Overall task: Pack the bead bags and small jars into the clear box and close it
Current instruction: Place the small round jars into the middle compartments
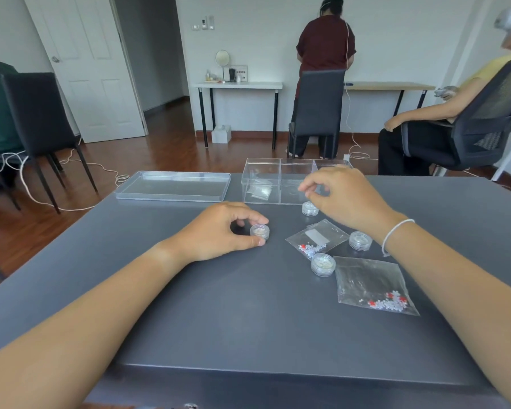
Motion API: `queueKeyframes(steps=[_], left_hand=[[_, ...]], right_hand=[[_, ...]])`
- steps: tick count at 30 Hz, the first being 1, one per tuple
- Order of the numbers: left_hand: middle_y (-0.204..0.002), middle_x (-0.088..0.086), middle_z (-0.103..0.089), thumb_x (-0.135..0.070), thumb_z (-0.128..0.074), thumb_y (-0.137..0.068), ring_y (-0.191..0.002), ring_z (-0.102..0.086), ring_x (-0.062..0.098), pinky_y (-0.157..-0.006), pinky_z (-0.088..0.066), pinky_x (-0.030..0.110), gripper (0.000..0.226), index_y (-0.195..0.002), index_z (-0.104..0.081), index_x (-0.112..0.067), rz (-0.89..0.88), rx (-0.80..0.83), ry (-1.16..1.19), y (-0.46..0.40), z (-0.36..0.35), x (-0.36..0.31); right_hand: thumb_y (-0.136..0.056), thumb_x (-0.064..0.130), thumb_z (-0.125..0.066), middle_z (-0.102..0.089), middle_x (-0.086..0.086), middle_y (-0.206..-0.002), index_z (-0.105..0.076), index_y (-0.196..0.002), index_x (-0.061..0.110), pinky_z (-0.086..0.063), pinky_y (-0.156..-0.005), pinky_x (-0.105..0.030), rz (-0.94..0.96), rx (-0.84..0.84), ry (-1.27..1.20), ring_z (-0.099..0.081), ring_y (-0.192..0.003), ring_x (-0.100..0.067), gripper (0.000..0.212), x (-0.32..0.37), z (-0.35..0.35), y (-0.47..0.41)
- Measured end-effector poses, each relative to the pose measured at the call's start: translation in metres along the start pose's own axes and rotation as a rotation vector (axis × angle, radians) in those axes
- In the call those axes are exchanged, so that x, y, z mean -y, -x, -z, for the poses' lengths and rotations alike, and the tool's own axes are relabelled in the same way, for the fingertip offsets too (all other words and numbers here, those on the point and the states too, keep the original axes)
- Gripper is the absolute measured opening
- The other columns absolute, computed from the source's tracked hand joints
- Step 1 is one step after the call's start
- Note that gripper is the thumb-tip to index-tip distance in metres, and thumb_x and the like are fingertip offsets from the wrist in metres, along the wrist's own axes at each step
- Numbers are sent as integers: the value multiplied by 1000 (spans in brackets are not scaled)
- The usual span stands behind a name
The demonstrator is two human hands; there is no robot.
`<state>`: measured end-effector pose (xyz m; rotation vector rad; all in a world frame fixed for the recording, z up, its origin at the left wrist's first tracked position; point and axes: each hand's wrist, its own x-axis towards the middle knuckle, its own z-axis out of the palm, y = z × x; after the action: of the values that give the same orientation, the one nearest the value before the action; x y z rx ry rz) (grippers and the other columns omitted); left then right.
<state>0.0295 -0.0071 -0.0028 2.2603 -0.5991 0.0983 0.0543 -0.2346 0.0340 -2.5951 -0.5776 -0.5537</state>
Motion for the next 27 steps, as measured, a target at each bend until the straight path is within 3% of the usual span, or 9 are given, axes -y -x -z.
queueKeyframes(steps=[3, 11, 18, 23, 27], left_hand=[[-81, -17, -60, -25, -76, -69, -76, -49, -4, -67, -34, 0, 28, -89, -66, -43, 4, -21, 7, 1, 0, -1], [-82, -17, -59, -24, -75, -71, -76, -50, 4, -64, -34, 2, 26, -89, -67, -41, 21, -44, -22, 2, 0, -1], [-89, -12, -63, -24, -74, -73, -77, -49, 1, -64, -34, 2, 25, -90, -66, -40, -1, -86, -8, 0, 4, -4], [-90, -18, -62, -20, -72, -74, -83, -53, 7, -67, -34, 0, 25, -90, -66, -39, -13, -171, 44, -10, 9, -11], [-95, -2, -64, -22, -72, -75, -80, -52, 10, -65, -33, 1, 24, -94, -66, -35, -45, -230, 24, -31, 12, -21]], right_hand=[[-87, 19, -54, -70, 4, -102, -67, -104, 24, -33, -99, -36, -36, 82, 72, -54, -103, -21, 22, -2, 0, 6], [-87, 33, -54, -68, -2, -114, -64, -111, 27, -40, -100, -41, -126, 157, 129, -57, -108, -24, 27, -5, -2, 10], [-83, 39, -59, -68, -1, -109, -65, -100, 27, -43, -90, -37, -148, 151, 132, -60, -99, -23, 22, -10, -12, 7], [-81, 37, -62, -69, -1, -101, -62, -90, 24, -42, -84, -33, -154, 135, 92, -60, -93, -23, 16, -10, -15, 7], [-80, 34, -62, -70, 0, -99, -61, -87, 23, -43, -83, -34, -167, 163, 36, -60, -93, -22, 14, -9, -13, 7]])
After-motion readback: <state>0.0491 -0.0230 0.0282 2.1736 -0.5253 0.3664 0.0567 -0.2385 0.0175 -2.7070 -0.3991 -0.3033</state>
